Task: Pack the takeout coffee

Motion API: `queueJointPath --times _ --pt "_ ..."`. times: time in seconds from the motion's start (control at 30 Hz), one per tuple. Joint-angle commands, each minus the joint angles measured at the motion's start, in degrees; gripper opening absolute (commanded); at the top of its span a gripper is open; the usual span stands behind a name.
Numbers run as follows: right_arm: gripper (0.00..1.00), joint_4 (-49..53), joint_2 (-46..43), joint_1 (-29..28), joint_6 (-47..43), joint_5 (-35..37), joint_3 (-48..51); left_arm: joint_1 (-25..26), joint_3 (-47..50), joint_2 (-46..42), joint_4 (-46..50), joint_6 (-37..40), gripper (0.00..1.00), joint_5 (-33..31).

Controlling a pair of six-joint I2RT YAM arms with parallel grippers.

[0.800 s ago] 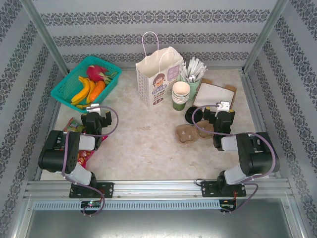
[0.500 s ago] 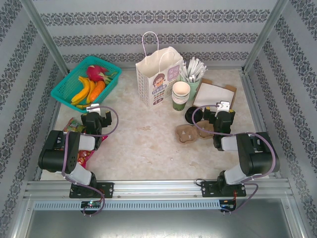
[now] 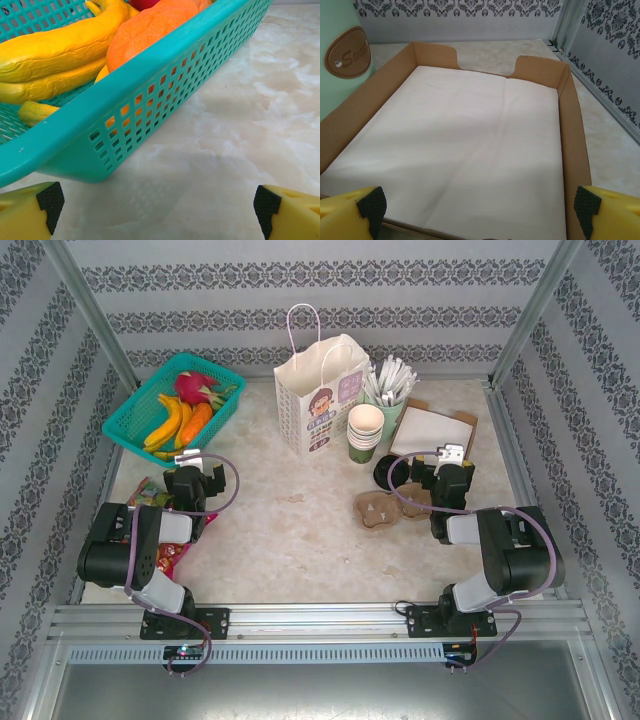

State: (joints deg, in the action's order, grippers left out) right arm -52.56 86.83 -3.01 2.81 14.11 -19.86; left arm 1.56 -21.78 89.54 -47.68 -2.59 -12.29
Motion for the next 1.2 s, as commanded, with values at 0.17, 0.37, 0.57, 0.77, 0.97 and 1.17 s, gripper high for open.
queueJointPath --times 0.17,0.37,0.57,0.77,0.97,1.17 --pt "0.98 3.43 -4.03 0.0 -0.65 -3.44 -2.11 0.62 -3.45 -2.83 4.32 1.35 1.0 3.08" --pt "0.98 9.58 -12.46 0.02 -0.17 -1.98 -1.71 0.85 -12.4 -11.58 24.07 -0.37 1.0 2.07" --pt "0.98 25.11 -21.6 0.0 7.77 -5.5 -5.76 3.05 -18.92 -18.37 36.76 -10.59 1.0 0.34" --pt "0.98 45.22 -23.6 -0.33 18.25 -17.46 -13.51 11.58 -26.18 -22.18 51.94 -18.49 1.0 0.45" --pt "0.98 57.54 -21.0 -1.64 25.88 -23.84 -20.16 12.33 -29.08 -24.54 64.67 -30.58 1.0 -0.21" --pt "0.97 66.86 -17.23 -3.65 34.87 -25.01 -27.97 11.97 -32.8 -19.99 71.8 -34.29 1.0 5.51"
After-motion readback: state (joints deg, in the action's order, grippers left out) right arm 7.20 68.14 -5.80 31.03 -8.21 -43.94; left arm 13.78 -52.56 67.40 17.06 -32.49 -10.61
